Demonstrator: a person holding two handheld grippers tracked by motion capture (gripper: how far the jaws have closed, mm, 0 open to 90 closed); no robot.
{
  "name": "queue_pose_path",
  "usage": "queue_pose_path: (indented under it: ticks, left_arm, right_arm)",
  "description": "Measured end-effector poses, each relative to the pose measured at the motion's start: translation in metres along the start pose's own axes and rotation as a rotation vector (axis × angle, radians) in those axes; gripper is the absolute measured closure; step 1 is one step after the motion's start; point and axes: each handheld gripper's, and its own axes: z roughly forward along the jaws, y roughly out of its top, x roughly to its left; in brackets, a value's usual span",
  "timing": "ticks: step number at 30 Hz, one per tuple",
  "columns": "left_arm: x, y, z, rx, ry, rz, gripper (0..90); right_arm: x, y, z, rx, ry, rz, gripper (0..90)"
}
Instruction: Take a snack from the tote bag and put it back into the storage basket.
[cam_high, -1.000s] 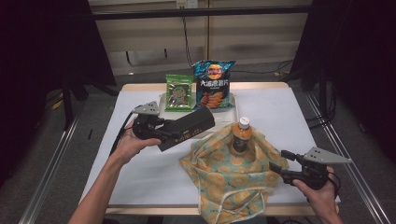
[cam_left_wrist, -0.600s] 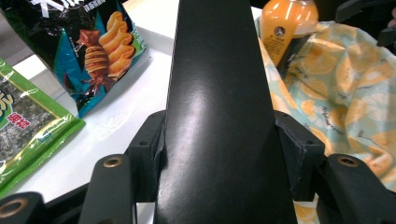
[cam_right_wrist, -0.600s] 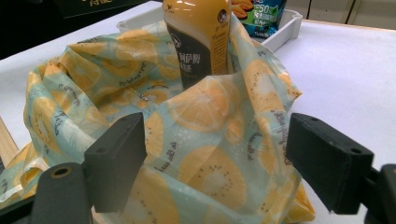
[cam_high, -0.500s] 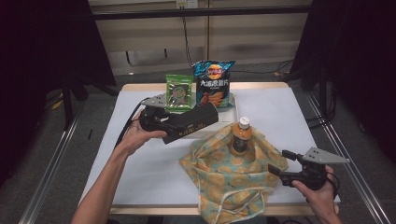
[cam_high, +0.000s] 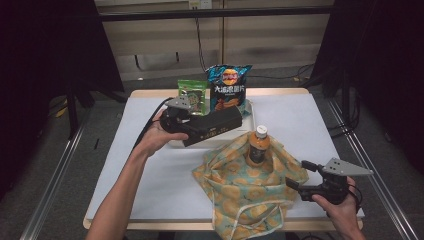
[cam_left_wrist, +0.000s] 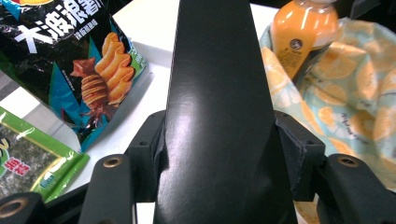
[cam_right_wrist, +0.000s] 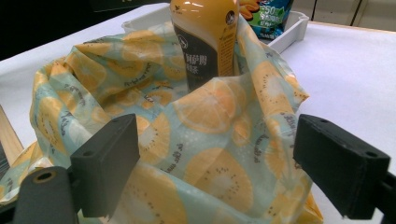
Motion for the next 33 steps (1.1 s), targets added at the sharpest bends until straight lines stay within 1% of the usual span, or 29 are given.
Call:
queue_pose_path:
  ticks: [1,4,5,6,7,8,9,10,12,13,15,17,19,20,21,22,26,27,28,30,33]
  left_arm:
    - [0.002,0.001,0.001,0.008,-0.009,0.006,42.9]
    - [0.003,0.002,0.005,0.004,-0.012,-0.009,43.0]
    - [0.004,0.002,0.007,0.011,-0.015,-0.009,43.0]
    - [0.005,0.002,0.011,0.016,-0.014,-0.012,43.0]
    - [0.007,0.003,0.015,0.034,-0.009,-0.009,43.0]
    - [0.007,0.003,0.015,0.034,-0.009,-0.009,43.0]
    - [0.010,0.004,0.017,0.049,-0.003,-0.008,43.0]
    - [0.013,0.003,0.021,0.046,-0.001,-0.022,43.0]
    - [0.015,0.002,0.024,0.052,0.000,-0.016,43.0]
    - [0.016,0.001,0.026,0.055,-0.003,-0.022,43.0]
    - [0.018,0.000,0.029,0.069,0.007,-0.029,43.0]
    - [0.023,-0.002,0.032,0.066,0.009,-0.027,43.0]
    - [0.024,-0.002,0.033,0.073,0.013,-0.028,43.0]
    - [0.027,-0.003,0.036,0.080,0.002,-0.026,43.0]
    - [0.029,-0.003,0.037,0.095,0.000,-0.012,43.0]
    - [0.030,-0.003,0.039,0.096,0.002,-0.023,43.0]
    - [0.032,-0.005,0.045,0.086,-0.007,-0.028,43.0]
    - [0.032,-0.006,0.051,0.098,-0.014,-0.022,43.0]
    - [0.032,-0.006,0.051,0.098,-0.014,-0.022,43.0]
    - [0.035,-0.008,0.057,0.108,-0.019,-0.025,43.0]
    - [0.036,-0.008,0.059,0.116,-0.019,-0.029,43.0]
  right_arm:
    - [0.000,0.000,0.000,0.000,0.001,-0.002,13.5]
    - [0.000,0.000,0.000,-0.002,0.003,0.000,13.5]
    - [0.000,0.000,0.000,-0.002,0.003,0.000,13.5]
    - [0.000,0.000,0.000,-0.001,0.002,0.000,13.5]
    - [-0.001,0.000,0.000,0.001,0.003,0.002,13.5]
    - [-0.001,0.000,0.000,0.001,0.003,0.002,13.5]
    - [-0.001,0.000,0.000,0.004,0.008,0.003,13.5]
    - [-0.001,-0.001,0.000,0.010,0.008,-0.002,13.6]
    - [0.000,-0.001,0.000,0.007,0.008,0.000,13.6]
    - [0.000,-0.001,0.000,0.007,0.009,-0.002,13.6]
    - [0.000,0.000,-0.001,0.006,0.007,0.003,13.6]
    - [-0.002,0.000,-0.001,0.000,-0.005,0.004,14.4]
    - [-0.003,0.000,-0.001,-0.004,-0.003,0.006,14.7]
    - [-0.003,0.000,-0.001,-0.002,-0.001,0.008,14.8]
    - [-0.003,0.000,-0.001,-0.001,-0.001,0.006,14.8]
    - [-0.003,0.000,-0.001,0.002,0.002,0.005,14.8]
    - [-0.003,0.000,0.000,0.001,0.002,0.009,14.8]
    - [-0.003,0.000,0.000,-0.001,-0.001,0.011,14.8]
    - [-0.003,0.000,0.000,-0.001,-0.001,0.011,14.8]
    - [-0.004,-0.001,0.000,0.003,-0.001,0.010,14.7]
    - [-0.005,-0.001,-0.001,0.003,0.000,0.013,14.8]
